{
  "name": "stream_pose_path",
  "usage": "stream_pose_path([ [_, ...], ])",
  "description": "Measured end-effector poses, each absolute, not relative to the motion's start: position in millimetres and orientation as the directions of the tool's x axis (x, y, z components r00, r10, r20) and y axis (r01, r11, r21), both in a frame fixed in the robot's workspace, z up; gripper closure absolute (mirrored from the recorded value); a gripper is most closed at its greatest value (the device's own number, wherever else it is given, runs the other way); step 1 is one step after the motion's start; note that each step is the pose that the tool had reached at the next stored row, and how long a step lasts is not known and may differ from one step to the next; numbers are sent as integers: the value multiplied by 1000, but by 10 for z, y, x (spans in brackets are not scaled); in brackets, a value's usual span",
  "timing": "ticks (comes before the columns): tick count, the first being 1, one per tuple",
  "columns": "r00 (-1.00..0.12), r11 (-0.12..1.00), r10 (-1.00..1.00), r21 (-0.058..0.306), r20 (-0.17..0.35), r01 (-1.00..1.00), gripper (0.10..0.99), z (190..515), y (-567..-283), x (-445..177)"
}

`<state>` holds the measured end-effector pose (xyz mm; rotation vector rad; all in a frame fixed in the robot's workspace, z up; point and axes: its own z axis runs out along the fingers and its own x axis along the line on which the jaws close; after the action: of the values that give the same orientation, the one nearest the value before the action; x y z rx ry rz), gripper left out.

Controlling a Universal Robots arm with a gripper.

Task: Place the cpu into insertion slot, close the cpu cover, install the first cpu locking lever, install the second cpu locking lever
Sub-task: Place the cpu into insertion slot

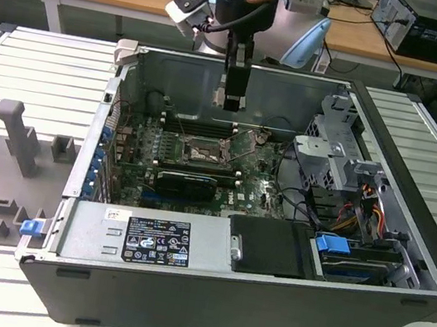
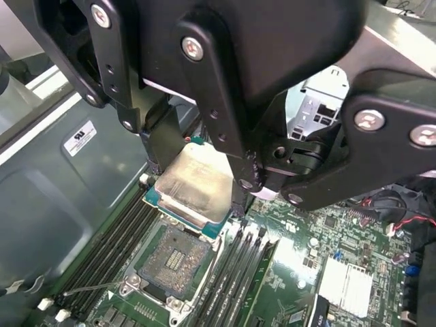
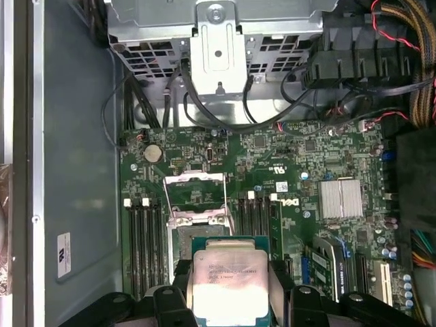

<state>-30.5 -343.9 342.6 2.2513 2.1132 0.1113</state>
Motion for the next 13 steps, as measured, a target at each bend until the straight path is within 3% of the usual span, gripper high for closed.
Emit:
stream_pose_path([
  [13, 59, -60, 998, 84, 17, 995, 557, 3132, -3439, -316],
])
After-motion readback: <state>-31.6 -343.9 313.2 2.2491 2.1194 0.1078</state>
